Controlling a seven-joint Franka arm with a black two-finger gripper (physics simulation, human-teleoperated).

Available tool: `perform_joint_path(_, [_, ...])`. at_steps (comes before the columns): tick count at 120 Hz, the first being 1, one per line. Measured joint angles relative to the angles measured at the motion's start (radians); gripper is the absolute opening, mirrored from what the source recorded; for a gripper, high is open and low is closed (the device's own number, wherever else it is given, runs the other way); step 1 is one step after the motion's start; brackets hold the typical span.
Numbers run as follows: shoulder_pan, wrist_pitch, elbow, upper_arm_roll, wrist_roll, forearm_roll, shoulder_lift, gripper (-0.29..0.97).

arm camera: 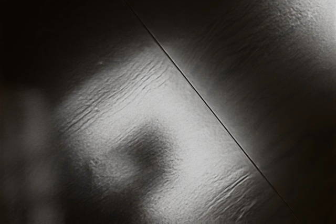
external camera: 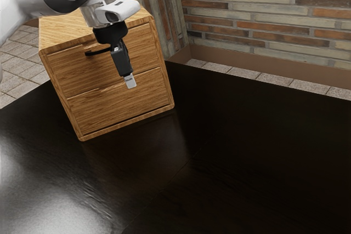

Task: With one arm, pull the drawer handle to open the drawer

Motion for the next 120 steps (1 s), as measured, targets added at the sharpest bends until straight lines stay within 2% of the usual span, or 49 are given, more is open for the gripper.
perform_joint_path(32, [0.000,0.001,0.004,0.001,-0.007,0.000,0.004,0.68])
perform_joint_path(40, [-0.001,0.003,0.025,0.000,-0.009,0.009,0.062,0.68])
perform_joint_path(55, [-0.019,0.060,0.051,-0.046,-0.008,0.079,0.118,0.68])
perform_joint_path(76, [-0.020,0.156,0.035,-0.053,-0.008,0.121,0.114,0.68])
perform_joint_path(94, [-0.039,0.199,-0.019,-0.052,-0.026,0.220,0.117,0.68])
perform_joint_path(105, [-0.037,0.225,-0.049,-0.007,-0.027,0.276,0.116,0.68])
perform_joint_path(120, [-0.035,0.273,-0.077,0.052,-0.017,0.307,0.108,0.68])
